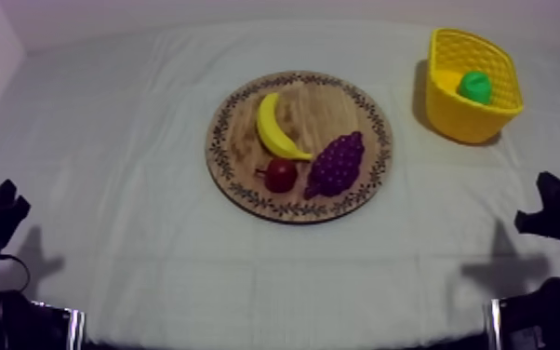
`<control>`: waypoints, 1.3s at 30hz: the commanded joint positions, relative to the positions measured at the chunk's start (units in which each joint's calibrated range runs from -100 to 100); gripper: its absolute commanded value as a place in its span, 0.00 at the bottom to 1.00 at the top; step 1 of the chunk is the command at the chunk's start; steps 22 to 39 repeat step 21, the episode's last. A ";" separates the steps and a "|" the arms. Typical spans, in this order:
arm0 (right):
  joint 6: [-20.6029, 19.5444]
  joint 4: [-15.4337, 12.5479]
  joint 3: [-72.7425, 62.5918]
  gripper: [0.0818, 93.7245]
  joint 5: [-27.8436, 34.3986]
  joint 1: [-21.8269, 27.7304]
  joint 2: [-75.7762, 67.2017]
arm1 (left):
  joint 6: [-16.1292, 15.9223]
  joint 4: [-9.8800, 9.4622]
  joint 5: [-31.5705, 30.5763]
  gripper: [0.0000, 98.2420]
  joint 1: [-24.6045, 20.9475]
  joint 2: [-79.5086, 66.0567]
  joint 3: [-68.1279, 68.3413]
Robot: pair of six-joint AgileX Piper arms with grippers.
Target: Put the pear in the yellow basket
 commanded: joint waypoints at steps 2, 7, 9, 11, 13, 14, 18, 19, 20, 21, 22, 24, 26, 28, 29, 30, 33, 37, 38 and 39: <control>0.51 -0.05 0.09 0.01 -0.24 -0.04 -0.05 | 0.00 0.00 0.02 0.00 -0.03 -0.04 0.00; 0.06 -0.06 0.12 0.01 -0.35 -0.04 -0.06 | 0.00 0.00 0.02 0.00 -0.03 -0.04 0.00; 0.07 -0.06 0.12 0.01 -0.37 -0.04 -0.06 | 0.00 0.00 0.02 0.00 -0.03 -0.04 0.00; 0.05 -0.06 0.12 0.01 -0.37 -0.04 -0.06 | 0.00 0.00 0.02 0.00 -0.03 -0.04 0.00; 0.05 -0.06 0.12 0.01 -0.37 -0.04 -0.06 | 0.00 0.00 0.02 0.00 -0.03 -0.04 0.00; 0.06 -0.06 0.12 0.01 -0.38 -0.04 -0.06 | 0.00 0.00 0.02 0.00 -0.03 -0.04 0.00; 0.04 -0.07 0.12 0.01 -0.38 -0.04 -0.06 | 0.00 0.00 0.02 0.00 -0.03 -0.04 0.00; 0.05 -0.07 0.12 0.01 -0.38 -0.04 -0.06 | 0.00 0.00 0.02 0.00 -0.03 -0.04 0.00; 0.05 -0.07 0.12 0.01 -0.38 -0.04 -0.06 | 0.00 0.00 0.02 0.00 -0.03 -0.04 0.00; 0.05 -0.07 0.12 0.01 -0.38 -0.04 -0.06 | 0.00 0.00 0.02 0.00 -0.03 -0.04 0.00; 0.05 -0.07 0.12 0.01 -0.38 -0.04 -0.06 | 0.00 0.00 0.02 0.00 -0.03 -0.04 0.00; 0.05 -0.07 0.12 0.01 -0.38 -0.04 -0.06 | 0.00 0.00 0.02 0.00 -0.03 -0.04 0.00; 0.05 -0.07 0.12 0.01 -0.38 -0.04 -0.06 | 0.00 0.00 0.02 0.00 -0.03 -0.04 0.00; 0.05 -0.07 0.12 0.01 -0.38 -0.04 -0.06 | 0.00 0.00 0.02 0.00 -0.03 -0.04 0.00; 0.05 -0.07 0.12 0.01 -0.38 -0.04 -0.06 | 0.00 0.00 0.02 0.00 -0.03 -0.04 0.00; 0.05 -0.07 0.12 0.01 -0.38 -0.04 -0.06 | 0.00 0.00 0.02 0.00 -0.03 -0.04 0.00; 0.05 -0.07 0.12 0.01 -0.38 -0.04 -0.06 | 0.00 0.00 0.02 0.00 -0.03 -0.04 0.00; 0.05 -0.07 0.12 0.01 -0.38 -0.04 -0.06 | 0.00 0.00 0.02 0.00 -0.03 -0.04 0.00; 0.05 -0.07 0.12 0.01 -0.38 -0.04 -0.06 | 0.00 0.00 0.02 0.00 -0.03 -0.04 0.00; 0.05 -0.07 0.12 0.01 -0.38 -0.04 -0.06 | 0.00 0.00 0.02 0.00 -0.03 -0.04 0.00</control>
